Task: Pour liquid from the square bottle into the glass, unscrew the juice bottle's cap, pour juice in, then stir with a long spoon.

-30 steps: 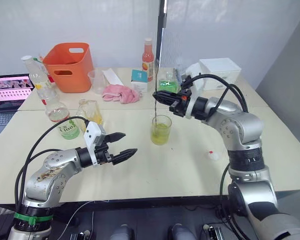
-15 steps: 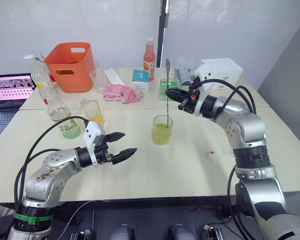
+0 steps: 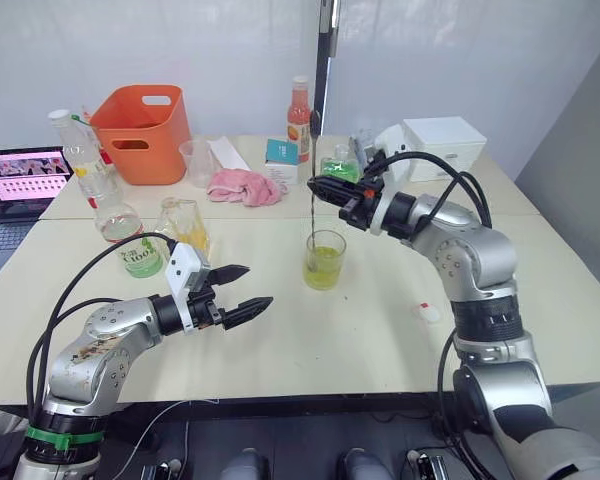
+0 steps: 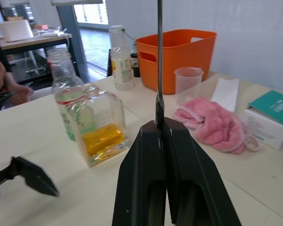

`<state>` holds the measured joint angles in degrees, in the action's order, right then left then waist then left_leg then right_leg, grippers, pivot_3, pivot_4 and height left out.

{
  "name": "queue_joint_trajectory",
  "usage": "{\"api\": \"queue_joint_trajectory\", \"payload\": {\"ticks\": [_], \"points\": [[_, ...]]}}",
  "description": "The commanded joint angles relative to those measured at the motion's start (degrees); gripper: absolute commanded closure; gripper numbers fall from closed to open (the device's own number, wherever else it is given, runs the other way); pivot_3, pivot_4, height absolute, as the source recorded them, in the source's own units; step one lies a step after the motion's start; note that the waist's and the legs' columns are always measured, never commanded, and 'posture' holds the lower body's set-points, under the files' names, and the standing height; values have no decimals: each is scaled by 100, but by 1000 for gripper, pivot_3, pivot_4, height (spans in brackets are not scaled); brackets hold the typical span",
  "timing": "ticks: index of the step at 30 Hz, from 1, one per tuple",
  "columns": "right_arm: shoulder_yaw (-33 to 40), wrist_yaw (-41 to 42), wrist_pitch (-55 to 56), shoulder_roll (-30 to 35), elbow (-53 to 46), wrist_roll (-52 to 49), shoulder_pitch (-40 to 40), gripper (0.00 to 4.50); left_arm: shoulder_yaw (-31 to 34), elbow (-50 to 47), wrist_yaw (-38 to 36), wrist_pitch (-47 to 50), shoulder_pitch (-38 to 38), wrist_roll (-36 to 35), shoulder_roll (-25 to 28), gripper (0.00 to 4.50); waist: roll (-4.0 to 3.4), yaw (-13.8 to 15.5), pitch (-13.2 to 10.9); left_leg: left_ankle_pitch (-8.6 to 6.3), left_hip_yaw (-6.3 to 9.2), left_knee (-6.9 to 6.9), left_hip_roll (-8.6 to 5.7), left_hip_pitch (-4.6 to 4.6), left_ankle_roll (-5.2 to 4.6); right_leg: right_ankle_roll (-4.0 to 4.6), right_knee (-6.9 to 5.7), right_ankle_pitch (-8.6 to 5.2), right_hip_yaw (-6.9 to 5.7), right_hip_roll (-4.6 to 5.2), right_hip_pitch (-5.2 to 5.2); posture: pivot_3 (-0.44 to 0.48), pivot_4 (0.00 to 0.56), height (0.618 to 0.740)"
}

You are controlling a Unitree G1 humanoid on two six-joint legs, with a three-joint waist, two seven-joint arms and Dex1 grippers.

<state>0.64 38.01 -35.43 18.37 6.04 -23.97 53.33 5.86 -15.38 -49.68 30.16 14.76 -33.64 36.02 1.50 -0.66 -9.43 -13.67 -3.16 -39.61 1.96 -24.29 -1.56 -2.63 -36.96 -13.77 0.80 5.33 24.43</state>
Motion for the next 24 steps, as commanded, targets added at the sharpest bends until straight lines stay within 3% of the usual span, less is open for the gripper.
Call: {"api": "queue_joint_trajectory", "payload": {"ticks": [1, 12, 24], "points": [[154, -31, 444, 119, 69, 145, 93, 4500, 125, -165, -43, -102, 18, -35, 63, 23, 0, -5, 0, 0, -1, 1, 0, 0, 0, 0, 1, 0, 1, 0, 1, 0, 150, 715], [-67, 413, -171, 862, -609, 33, -218, 4500, 105, -156, -81, -98, 23, -17, 71, 23, 0, 34, 0, 0, 2, -2, 1, 2, -1, 0, 2, 0, -1, 4, -6, 0, 150, 715], [187, 164, -529, 504, -783, -358, -74, 4500, 37, -154, -29, 10, 198, -28, 52, 23, 0, -15, 0, 0, 1, 1, 2, 1, -1, 0, 2, 0, 0, -1, -2, 0, 150, 715]]}}
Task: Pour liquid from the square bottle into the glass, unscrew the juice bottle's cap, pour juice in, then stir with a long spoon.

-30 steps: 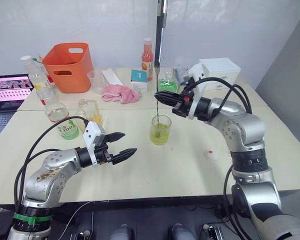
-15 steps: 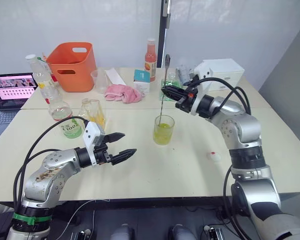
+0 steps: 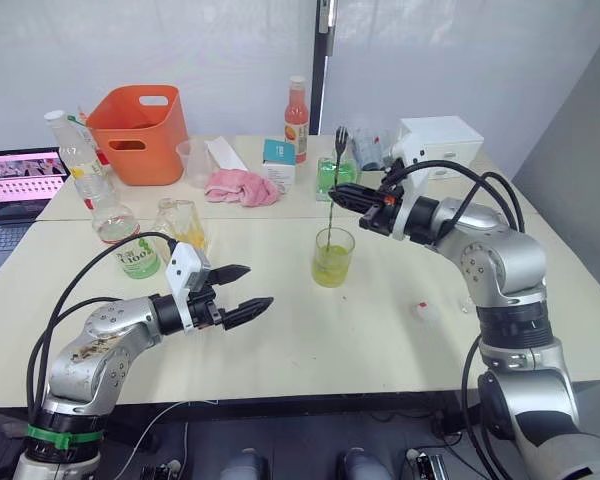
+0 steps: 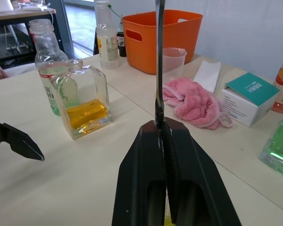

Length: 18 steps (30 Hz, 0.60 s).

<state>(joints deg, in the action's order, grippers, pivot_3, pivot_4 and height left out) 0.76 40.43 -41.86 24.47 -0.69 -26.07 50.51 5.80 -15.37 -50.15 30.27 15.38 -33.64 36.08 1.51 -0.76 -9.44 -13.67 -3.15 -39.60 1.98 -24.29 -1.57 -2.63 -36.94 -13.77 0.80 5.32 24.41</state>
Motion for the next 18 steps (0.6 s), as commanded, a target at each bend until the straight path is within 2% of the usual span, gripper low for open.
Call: {"api": "queue_joint_trajectory", "payload": {"ticks": [1, 8, 13, 18], "points": [[203, -128, 219, -142, -15, -85, 250, 4500, 35, -150, 24, 12, 162, -28, 44, 23, 0, -6, 0, 0, 0, 0, 0, 0, 0, 0, 0, 0, 0, 0, 0, 0, 150, 715], [165, -279, 758, 29, 462, 375, 313, 4500, 36, -217, 61, 84, 195, -53, 43, 23, 0, 11, 0, 0, -2, 0, -2, -1, 0, 0, 1, 0, 0, 0, 0, 0, 150, 715], [87, -72, 447, 236, 147, 259, 158, 4500, 71, -342, 99, 155, 158, -97, 55, 23, 0, 11, 0, 0, -1, -1, -2, -2, 0, 0, 2, 0, 0, 1, 0, 0, 150, 715], [197, -40, 29, 47, -231, -212, 159, 4500, 83, -354, 96, 166, 141, -99, 66, 23, 0, 5, 0, 0, 0, -1, -1, -1, 0, 0, 0, 0, 1, 1, 0, 0, 150, 715]]}}
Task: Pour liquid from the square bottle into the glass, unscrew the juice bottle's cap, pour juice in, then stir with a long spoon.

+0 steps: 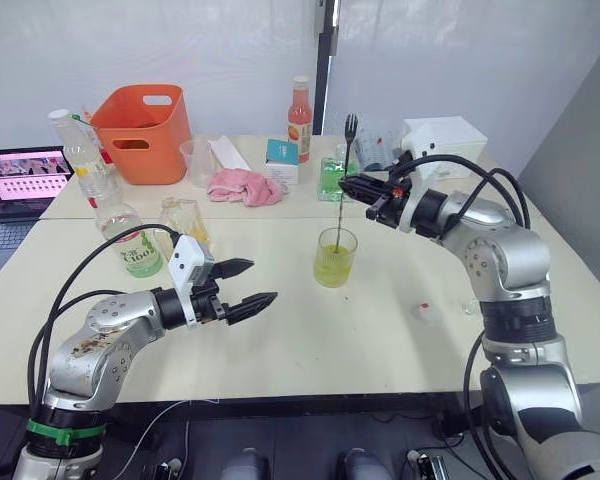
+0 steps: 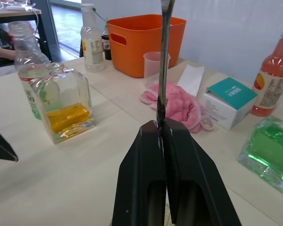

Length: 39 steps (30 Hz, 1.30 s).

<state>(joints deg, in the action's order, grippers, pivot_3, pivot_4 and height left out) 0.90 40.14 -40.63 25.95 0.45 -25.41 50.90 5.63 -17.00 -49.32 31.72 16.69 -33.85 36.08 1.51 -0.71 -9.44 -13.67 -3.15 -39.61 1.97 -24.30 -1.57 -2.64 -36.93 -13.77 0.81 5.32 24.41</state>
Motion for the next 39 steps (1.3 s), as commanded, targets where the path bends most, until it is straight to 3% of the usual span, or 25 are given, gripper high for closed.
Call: {"api": "queue_joint_trajectory", "payload": {"ticks": [1, 11, 28, 33, 39], "points": [[206, -57, -95, -163, -345, -312, 142, 4500, 101, -186, 13, 22, 14, -79, 66, 23, 0, -5, 0, 0, 0, 0, 0, 1, 0, 0, -1, 0, 0, 0, 0, 0, 150, 715], [471, -375, 346, -309, 169, -49, 439, 4500, 102, -76, -44, 17, 110, -34, 77, 23, 0, 2, 0, 0, -1, 0, 0, 0, 0, 0, -1, 0, 0, -2, 2, 0, 150, 715], [1813, -1066, -1274, -116, -120, -1739, 777, 4500, 79, 32, -145, -65, 68, -14, 52, 23, 0, -4, 0, 0, -1, 1, 1, 0, 0, 0, 0, 0, 0, 0, 2, 0, 150, 715], [2409, -1387, -2295, 401, 32, -2469, 1006, 4500, 88, -4, -296, -145, -70, -28, 98, 23, 0, 32, 0, -1, 1, 2, 1, -3, -1, 0, 6, 0, -1, 5, 0, 0, 150, 715], [2733, -1569, -4405, 1216, 675, -3144, 1185, 4500, 256, -41, -657, -860, -461, 51, 104, 23, 0, 1, 0, -2, -5, 15, 3, 0, -3, 2, 19, -1, 2, 7, -1, 0, 150, 715]]}}
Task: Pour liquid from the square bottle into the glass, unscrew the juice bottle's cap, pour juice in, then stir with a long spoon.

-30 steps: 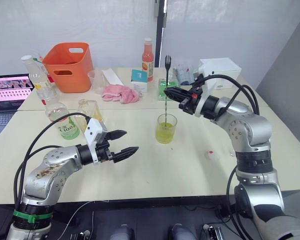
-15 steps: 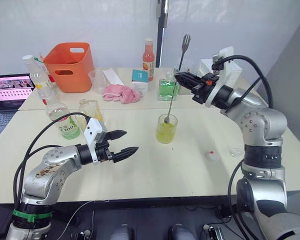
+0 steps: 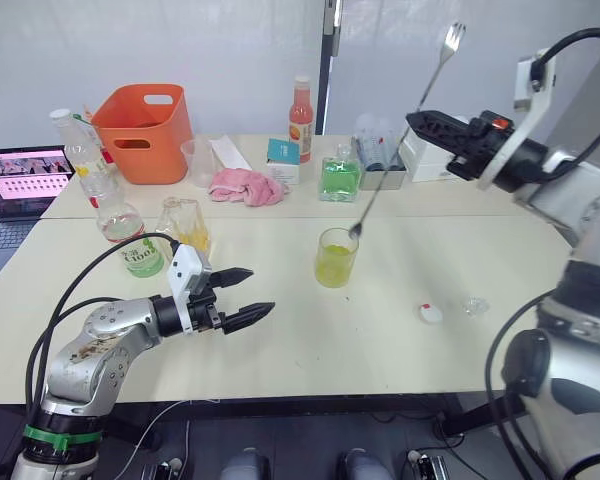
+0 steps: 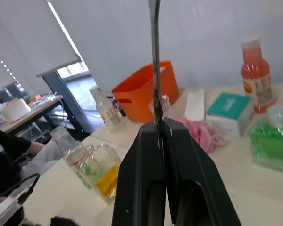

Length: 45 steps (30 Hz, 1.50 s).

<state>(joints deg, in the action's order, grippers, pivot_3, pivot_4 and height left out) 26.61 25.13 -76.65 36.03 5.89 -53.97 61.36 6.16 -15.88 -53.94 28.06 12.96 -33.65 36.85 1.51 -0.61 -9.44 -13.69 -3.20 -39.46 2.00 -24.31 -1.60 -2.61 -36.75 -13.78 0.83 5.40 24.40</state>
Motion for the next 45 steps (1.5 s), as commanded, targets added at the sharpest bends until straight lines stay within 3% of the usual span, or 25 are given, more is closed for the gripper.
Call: {"api": "queue_joint_trajectory", "payload": {"ticks": [1, 5, 10, 19, 25, 32, 39, 45], "points": [[160, -99, -1008, 254, 191, -304, 138, 4500, 219, -150, -236, -617, -138, 50, 17, 23, 0, -21, 0, 0, -1, 3, 1, 0, 0, 1, 1, -1, 0, 0, 1, 0, 150, 715], [-485, -63, -1573, 371, 225, -236, -231, 4500, 261, 0, -665, -1358, -444, 209, 67, 23, -1, -42, 1, 0, -8, 17, 4, 6, 0, 5, 7, -2, 6, -2, 3, 0, 150, 715], [-1074, -181, -1556, 146, 412, 163, -394, 4500, 186, 62, -1021, -1532, -603, 230, 237, 23, -2, -33, 0, 1, -13, 20, 1, -1, 0, 3, 8, -1, 10, 0, 11, 0, 150, 715], [-2483, 62, -302, -144, 1514, 1635, -477, 4500, 54, -76, -1094, -1432, -633, 221, 336, 23, -1, -9, 0, 1, -19, 20, -6, -3, 0, 0, 11, -1, 6, -3, 10, 0, 150, 715], [-2775, 188, 592, -589, 2659, 2384, -421, 4500, 103, -55, -1060, -1458, -639, 204, 333, 23, -1, -15, 0, 2, -25, 20, -4, 3, 1, 0, 10, -1, 5, -8, 5, 0, 150, 715], [-2726, 329, 1056, -823, 3295, 2871, -461, 4500, 144, -103, -1014, -1459, -671, 204, 357, 23, -1, -21, 1, 2, -29, 20, -3, 5, 3, 0, 7, 0, 3, -9, 3, 0, 150, 715], [-2357, 376, 871, -695, 2578, 2746, -680, 2221, 263, -109, -986, -1489, -747, 157, 414, 0, -1, 1, 1, 6, -27, 19, -3, 12, 7, 0, 3, 0, 2, -7, -4, 0, 150, 715], [-2004, 1019, 686, 209, -60, 2206, -1824, 134, 884, -110, -934, -1451, -1114, -69, 507, 0, -2, 43, 0, 1, -7, 25, -1, -6, 0, 0, 5, 0, -2, 0, 14, 0, 150, 715]]}}
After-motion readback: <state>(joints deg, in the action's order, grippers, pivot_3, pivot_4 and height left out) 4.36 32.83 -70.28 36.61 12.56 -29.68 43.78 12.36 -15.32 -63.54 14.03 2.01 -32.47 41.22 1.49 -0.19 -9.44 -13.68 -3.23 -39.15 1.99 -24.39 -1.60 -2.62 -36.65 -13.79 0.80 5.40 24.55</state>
